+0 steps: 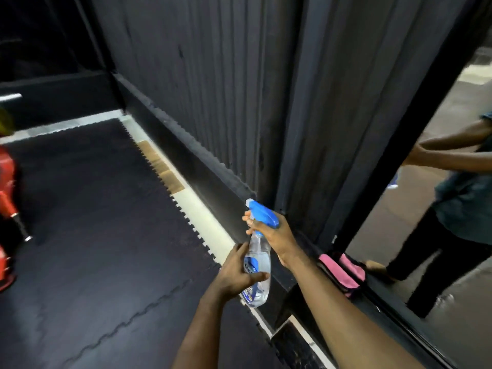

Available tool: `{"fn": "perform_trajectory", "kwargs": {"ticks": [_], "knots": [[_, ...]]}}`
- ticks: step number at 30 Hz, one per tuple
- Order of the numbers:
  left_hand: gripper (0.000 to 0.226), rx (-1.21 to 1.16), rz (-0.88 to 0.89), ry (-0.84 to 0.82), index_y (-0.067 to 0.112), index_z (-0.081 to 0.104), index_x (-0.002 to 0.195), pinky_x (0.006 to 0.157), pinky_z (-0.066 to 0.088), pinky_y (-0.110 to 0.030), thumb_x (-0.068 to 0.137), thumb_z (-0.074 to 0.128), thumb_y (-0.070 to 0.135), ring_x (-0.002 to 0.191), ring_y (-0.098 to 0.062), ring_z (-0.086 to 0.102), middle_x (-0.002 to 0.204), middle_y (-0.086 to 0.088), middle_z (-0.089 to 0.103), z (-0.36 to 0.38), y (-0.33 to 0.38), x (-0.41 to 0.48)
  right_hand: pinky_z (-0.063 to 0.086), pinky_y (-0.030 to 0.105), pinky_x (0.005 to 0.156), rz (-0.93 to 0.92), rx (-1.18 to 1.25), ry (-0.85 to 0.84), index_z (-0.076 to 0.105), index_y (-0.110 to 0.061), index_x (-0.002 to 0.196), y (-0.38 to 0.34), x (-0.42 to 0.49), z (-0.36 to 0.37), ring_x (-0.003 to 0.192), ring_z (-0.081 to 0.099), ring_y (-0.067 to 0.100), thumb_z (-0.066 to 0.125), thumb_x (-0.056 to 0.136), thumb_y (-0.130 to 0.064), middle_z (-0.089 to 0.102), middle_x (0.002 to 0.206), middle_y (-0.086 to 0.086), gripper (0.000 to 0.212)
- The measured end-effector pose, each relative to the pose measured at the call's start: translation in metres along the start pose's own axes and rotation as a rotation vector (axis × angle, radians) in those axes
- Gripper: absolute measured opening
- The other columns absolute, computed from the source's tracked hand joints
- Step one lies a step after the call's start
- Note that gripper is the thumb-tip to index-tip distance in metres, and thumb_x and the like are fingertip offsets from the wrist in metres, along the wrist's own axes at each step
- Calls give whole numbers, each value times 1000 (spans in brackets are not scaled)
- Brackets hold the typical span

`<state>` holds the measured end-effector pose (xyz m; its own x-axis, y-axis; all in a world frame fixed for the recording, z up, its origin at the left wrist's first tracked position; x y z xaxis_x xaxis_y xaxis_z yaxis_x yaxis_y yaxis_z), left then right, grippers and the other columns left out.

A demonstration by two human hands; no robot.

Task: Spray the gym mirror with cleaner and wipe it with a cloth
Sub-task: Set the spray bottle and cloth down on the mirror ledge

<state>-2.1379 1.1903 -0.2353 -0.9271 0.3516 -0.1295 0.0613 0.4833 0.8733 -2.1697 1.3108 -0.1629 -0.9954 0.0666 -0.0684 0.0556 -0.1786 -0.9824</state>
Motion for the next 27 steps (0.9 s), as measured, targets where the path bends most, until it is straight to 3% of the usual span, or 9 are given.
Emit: {"fn": "perform_trajectory", "kwargs": {"ticks": [3, 5, 8, 10, 13, 19, 22, 25, 27], "knots": [[90, 2, -64, 171, 22, 56, 141, 103, 49, -38, 62, 81, 57, 115, -12, 60, 123, 5, 60, -30, -11, -26, 59, 35, 84, 29, -37, -143, 73, -2, 114, 10, -3, 40, 89, 68, 23, 78, 90, -4, 74, 102, 12, 25], [100, 27, -114, 268, 19, 52, 148, 109, 46, -36, 61, 79, 61, 122, -13, 58, 131, 4, 60, -48, -20, -49, 61, 31, 80, 40, -85, -231, 72, 0, 111, 16, -9, 66, 87, 68, 23, 80, 90, -9, 71, 95, 11, 24], [86, -13, -191, 416, 22, 59, 137, 103, 52, -42, 61, 82, 55, 114, -13, 65, 123, 5, 66, -71, -33, -98, 63, 36, 78, 27, -179, -392, 71, -2, 108, 19, -26, 113, 85, 75, 27, 82, 88, -30, 76, 93, 14, 37], [71, -18, -258, 523, 25, 63, 124, 96, 54, -41, 61, 80, 55, 105, -10, 67, 114, 8, 69, -84, -43, -138, 63, 39, 82, 16, -193, -530, 70, -1, 110, 21, -48, 151, 86, 75, 26, 78, 93, -27, 75, 93, 14, 32], [68, -39, -344, 677, 23, 63, 116, 92, 55, -40, 59, 78, 59, 101, -9, 67, 110, 8, 70, -100, -56, -204, 60, 28, 75, -12, -207, -690, 66, 6, 113, 23, -90, 206, 79, 69, 22, 70, 99, -17, 70, 88, 13, 27], [73, -163, -418, 988, 31, 60, 128, 100, 53, -31, 63, 84, 56, 114, 0, 64, 124, 15, 66, -124, -83, -350, 58, 44, 78, -21, -209, -956, 71, -10, 95, 42, -206, 320, 73, 68, 17, 64, 93, -51, 71, 75, 0, 42], [86, -305, -394, 1160, 35, 52, 140, 105, 48, -26, 66, 88, 59, 125, 2, 59, 137, 16, 62, -124, -102, -435, 54, 42, 75, -41, -160, -1077, 69, -9, 91, 44, -279, 382, 70, 64, 15, 63, 94, -50, 68, 71, -2, 41], [60, -450, -392, 1299, 23, 54, 144, 110, 49, -34, 95, 62, 56, 130, -17, 63, 140, 0, 66, -119, -124, -510, 53, 42, 73, -52, -123, -1163, 68, -16, 78, 42, -346, 434, 67, 63, 14, 63, 90, -57, 68, 69, 0, 43], [47, -567, -401, 1423, 20, 57, 142, 100, 54, -31, 109, 41, 48, 124, -24, 67, 134, -7, 70, -113, -139, -562, 52, 41, 68, -51, -83, -1207, 65, -16, 73, 37, -396, 464, 64, 60, 12, 65, 91, -57, 65, 67, -1, 44]]}}
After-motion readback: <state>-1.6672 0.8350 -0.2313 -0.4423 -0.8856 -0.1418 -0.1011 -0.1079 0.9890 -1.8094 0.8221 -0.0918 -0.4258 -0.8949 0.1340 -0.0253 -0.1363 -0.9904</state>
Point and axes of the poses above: each hand's wrist, its own x-axis towards the middle knuckle, its own z-axis out of the palm, y = z × x, the point moved 10 cm from there along x, towards the middle knuckle
